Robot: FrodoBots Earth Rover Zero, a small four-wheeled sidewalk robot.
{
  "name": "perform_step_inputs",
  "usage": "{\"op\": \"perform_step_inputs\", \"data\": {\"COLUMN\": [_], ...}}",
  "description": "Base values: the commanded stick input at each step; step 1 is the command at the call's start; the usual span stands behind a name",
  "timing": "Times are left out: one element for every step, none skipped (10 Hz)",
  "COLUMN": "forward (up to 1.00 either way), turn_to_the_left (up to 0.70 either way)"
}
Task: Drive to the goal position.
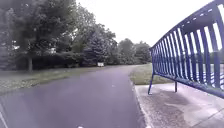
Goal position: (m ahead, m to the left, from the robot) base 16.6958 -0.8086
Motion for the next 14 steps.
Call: {"op": "perform_step_inputs", "data": {"forward": [0.09,0.39,0.7,0.7,0.7,0.7,0.7,0.7,0.7,0.7,0.7,0.7,0.7,0.7], "turn_to_the_left": [0.0,0.0,0.0,0.0,0.0,0.0,0.0,0.0,0.0,0.0,0.0,0.0,0.0,0.0]}}
